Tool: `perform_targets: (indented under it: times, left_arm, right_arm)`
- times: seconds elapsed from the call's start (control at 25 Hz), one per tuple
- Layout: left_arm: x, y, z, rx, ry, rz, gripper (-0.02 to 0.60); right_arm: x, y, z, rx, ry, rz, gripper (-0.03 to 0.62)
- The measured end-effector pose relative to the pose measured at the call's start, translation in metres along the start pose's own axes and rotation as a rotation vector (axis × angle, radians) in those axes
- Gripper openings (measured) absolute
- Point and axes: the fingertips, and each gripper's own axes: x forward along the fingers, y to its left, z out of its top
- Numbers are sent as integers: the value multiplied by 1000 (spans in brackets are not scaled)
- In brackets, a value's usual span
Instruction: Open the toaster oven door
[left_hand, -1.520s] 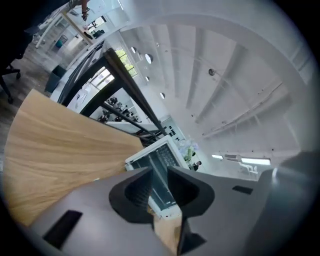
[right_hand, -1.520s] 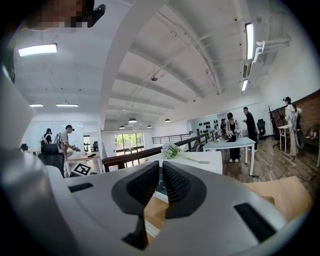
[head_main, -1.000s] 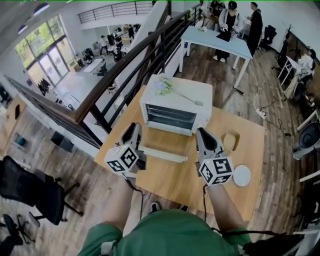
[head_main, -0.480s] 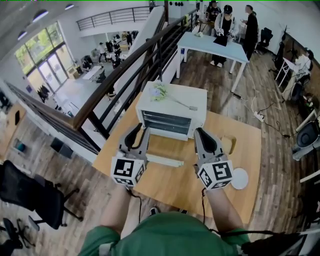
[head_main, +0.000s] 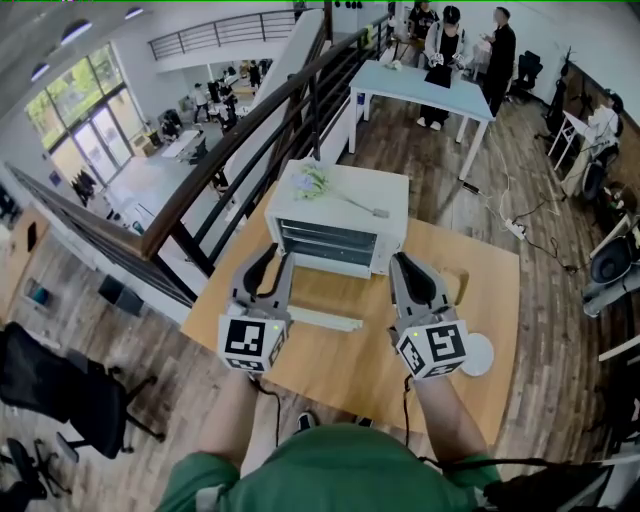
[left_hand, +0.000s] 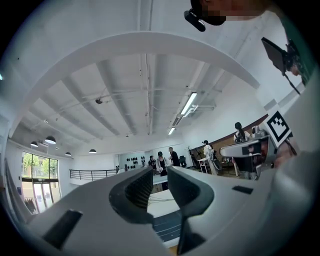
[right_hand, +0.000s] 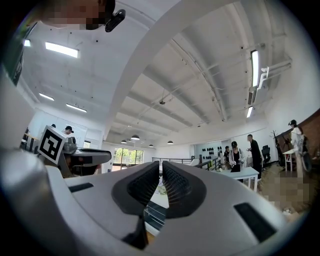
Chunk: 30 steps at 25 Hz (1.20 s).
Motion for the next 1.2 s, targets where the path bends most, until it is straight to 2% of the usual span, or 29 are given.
perform_targets:
  times: [0.64,1.2]
  left_arm:
    - [0,-5,7,2,-32,-19,101]
    - [-2,-6,-1,-16,-15,-21,103]
  right_arm:
    - [2,5,6,-31,-2,20,38]
    - [2,6,1,-22,4,14,38]
